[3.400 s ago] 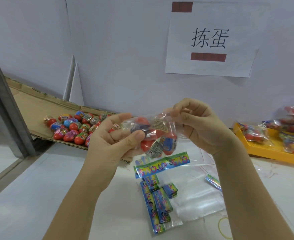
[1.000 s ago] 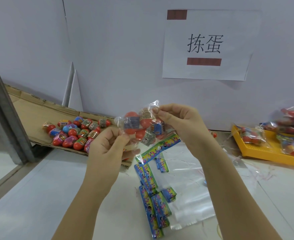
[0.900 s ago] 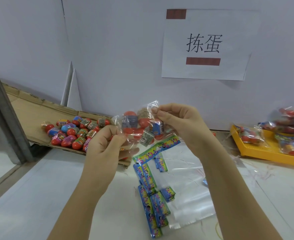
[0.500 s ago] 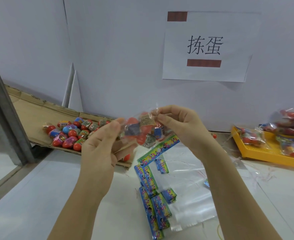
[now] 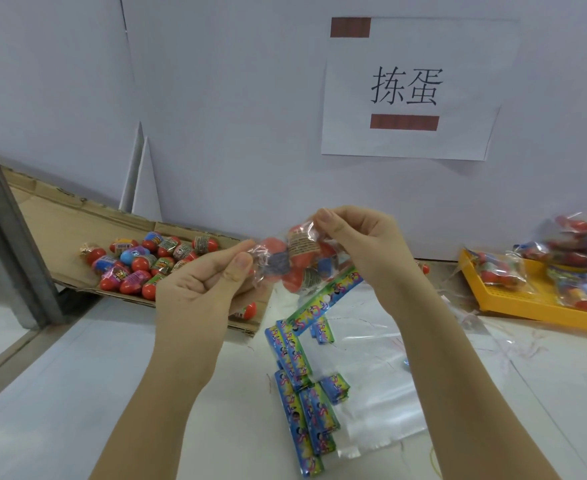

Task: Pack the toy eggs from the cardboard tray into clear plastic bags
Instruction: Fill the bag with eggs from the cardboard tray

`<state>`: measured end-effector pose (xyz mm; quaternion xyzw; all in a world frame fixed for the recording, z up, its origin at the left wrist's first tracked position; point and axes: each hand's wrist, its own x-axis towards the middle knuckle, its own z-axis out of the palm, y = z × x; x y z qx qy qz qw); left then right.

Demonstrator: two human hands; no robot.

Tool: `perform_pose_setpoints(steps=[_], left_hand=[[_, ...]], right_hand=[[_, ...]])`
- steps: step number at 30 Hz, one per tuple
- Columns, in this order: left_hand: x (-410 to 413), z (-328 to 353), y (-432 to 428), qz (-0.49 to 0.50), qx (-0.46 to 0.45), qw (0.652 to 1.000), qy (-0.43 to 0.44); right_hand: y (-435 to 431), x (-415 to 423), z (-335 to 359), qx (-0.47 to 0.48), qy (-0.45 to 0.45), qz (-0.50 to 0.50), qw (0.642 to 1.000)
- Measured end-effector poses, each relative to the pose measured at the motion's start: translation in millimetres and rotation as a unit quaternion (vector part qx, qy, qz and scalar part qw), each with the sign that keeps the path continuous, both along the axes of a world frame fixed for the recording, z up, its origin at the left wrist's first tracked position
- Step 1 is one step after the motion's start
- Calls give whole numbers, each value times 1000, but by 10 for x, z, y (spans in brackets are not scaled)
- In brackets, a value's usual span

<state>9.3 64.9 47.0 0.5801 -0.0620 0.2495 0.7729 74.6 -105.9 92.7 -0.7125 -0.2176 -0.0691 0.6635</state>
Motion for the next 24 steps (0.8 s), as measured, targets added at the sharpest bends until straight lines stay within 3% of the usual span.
perform_pose_setpoints(steps=[4, 7, 9, 13, 17, 21, 24], left_hand=[[-5, -13, 57, 76, 47, 996, -3], [1, 1, 231, 121, 9, 993, -9], [2, 20, 238, 117, -31, 993, -3], [81, -95, -41, -14, 17, 995, 92], [91, -167, -212, -161, -109, 975, 108], [70, -152, -185, -189, -149, 965, 105], [106, -155, -168, -93, -150, 977, 122]], right_hand=[[-14, 23, -2, 15, -7, -51, 999], [-197, 50, 83, 66, 14, -130, 989], [-309, 36, 120, 95, 34, -121, 987], [-57, -5, 15, 121, 161, -8, 979], [338, -82, -150, 96, 179, 110, 973], [370, 16, -270, -111, 98, -26, 989], [245, 76, -199, -7, 104, -75, 992]])
